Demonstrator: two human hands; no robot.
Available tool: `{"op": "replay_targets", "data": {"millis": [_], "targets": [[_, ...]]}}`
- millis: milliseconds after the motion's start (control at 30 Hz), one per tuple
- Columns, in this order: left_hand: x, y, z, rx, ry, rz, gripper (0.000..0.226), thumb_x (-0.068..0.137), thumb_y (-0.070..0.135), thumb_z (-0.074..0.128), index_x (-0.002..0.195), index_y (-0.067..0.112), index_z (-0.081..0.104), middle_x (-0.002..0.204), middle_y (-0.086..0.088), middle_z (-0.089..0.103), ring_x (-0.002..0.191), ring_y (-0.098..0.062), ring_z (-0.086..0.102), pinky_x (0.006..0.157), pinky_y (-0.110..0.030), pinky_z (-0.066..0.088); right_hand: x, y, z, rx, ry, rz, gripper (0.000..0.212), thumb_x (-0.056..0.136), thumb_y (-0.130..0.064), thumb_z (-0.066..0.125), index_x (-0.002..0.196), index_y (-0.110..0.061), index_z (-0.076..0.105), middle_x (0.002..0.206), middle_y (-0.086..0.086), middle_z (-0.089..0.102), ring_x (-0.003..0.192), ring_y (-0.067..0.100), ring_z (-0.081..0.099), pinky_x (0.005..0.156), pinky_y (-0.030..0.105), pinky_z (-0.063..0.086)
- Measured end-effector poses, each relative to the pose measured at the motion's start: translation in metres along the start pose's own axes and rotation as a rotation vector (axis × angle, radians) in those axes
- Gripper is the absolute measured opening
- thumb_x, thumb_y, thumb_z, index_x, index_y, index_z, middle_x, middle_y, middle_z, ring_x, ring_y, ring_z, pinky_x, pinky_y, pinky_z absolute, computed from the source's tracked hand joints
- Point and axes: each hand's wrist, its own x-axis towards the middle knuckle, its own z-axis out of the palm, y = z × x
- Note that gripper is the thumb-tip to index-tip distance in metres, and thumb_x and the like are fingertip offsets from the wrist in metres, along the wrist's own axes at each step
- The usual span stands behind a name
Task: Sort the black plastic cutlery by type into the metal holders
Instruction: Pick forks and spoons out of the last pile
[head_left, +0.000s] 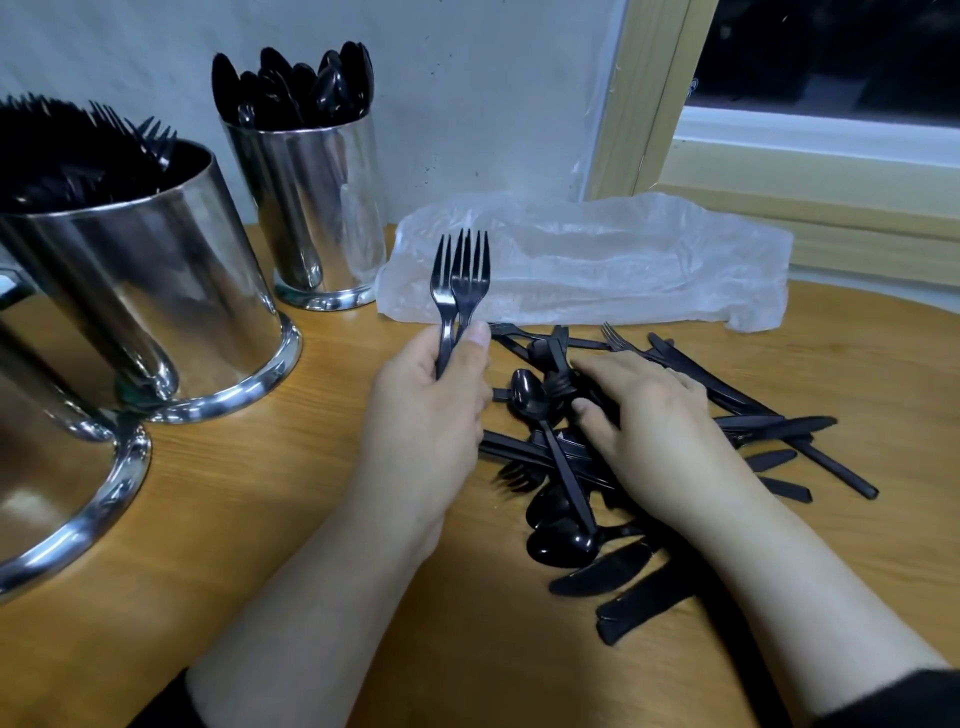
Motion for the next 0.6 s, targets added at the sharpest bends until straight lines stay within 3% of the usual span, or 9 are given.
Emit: {"op": "replay_targets", "data": {"millis": [233, 333, 400, 433, 500, 600], "targets": [[-0.001, 0.003, -0.002, -0.026, 0.012, -0.008, 0.028, 0.105, 0.038, 0.052, 0.099, 0.014, 0.066, 0.064, -0.004, 0.04, 0.049, -0.012, 0.03, 0.042, -0.029, 0.023, 0.0, 0.006, 0.007, 0.046, 0.156, -0.059, 0.021, 0.094, -0.021, 0.065, 0.113, -0.028, 0.073, 0.114, -0.009, 0.064, 0.11, 0.019, 0.058, 0.106, 0.046, 0.03], [-0.002, 0.004, 0.001, -0.036, -0.01, -0.014, 0.027, 0.106, 0.035, 0.05, 0.099, 0.015, 0.067, 0.062, -0.003, 0.041, 0.048, -0.012, 0.031, 0.04, -0.026, 0.025, 0.001, 0.009, 0.002, 0.138, 0.368, -0.097, 0.024, 0.095, -0.021, 0.06, 0.114, -0.018, 0.074, 0.108, -0.003, 0.063, 0.105, 0.023, 0.059, 0.095, 0.054, 0.045], [-0.002, 0.003, 0.002, 0.019, -0.022, 0.022, 0.028, 0.107, 0.032, 0.049, 0.094, 0.015, 0.068, 0.061, -0.003, 0.048, 0.048, -0.014, 0.038, 0.041, -0.028, 0.032, -0.001, 0.006, -0.006, 0.251, 0.556, -0.132, 0.024, 0.099, -0.02, 0.057, 0.115, -0.014, 0.073, 0.102, -0.004, 0.061, 0.101, 0.017, 0.058, 0.09, 0.045, 0.049], [-0.003, 0.003, 0.003, 0.053, -0.032, 0.055, 0.029, 0.108, 0.031, 0.049, 0.092, 0.015, 0.068, 0.061, -0.001, 0.053, 0.049, -0.016, 0.044, 0.043, -0.029, 0.037, -0.003, 0.003, -0.01, 0.334, 0.637, -0.141, 0.019, 0.1, -0.018, 0.058, 0.113, -0.016, 0.072, 0.099, -0.008, 0.061, 0.098, 0.008, 0.058, 0.091, 0.034, 0.049], [-0.003, 0.003, 0.004, 0.091, -0.052, 0.119, 0.03, 0.108, 0.027, 0.047, 0.091, 0.014, 0.068, 0.068, -0.001, 0.067, 0.057, -0.017, 0.06, 0.052, -0.029, 0.052, -0.011, -0.004, -0.016, 0.544, 0.724, -0.112, 0.014, 0.098, -0.018, 0.064, 0.105, -0.029, 0.07, 0.095, -0.017, 0.064, 0.094, -0.003, 0.059, 0.087, 0.018, 0.046], [-0.002, 0.002, 0.004, 0.141, -0.073, 0.184, 0.029, 0.108, 0.023, 0.046, 0.095, 0.013, 0.071, 0.087, 0.004, 0.078, 0.081, -0.008, 0.075, 0.075, -0.025, 0.061, -0.02, -0.017, -0.024, 0.826, 0.737, -0.043, 0.014, 0.094, -0.025, 0.071, 0.097, -0.038, 0.068, 0.09, -0.015, 0.073, 0.089, 0.007, 0.068, 0.082, 0.026, 0.052]]}}
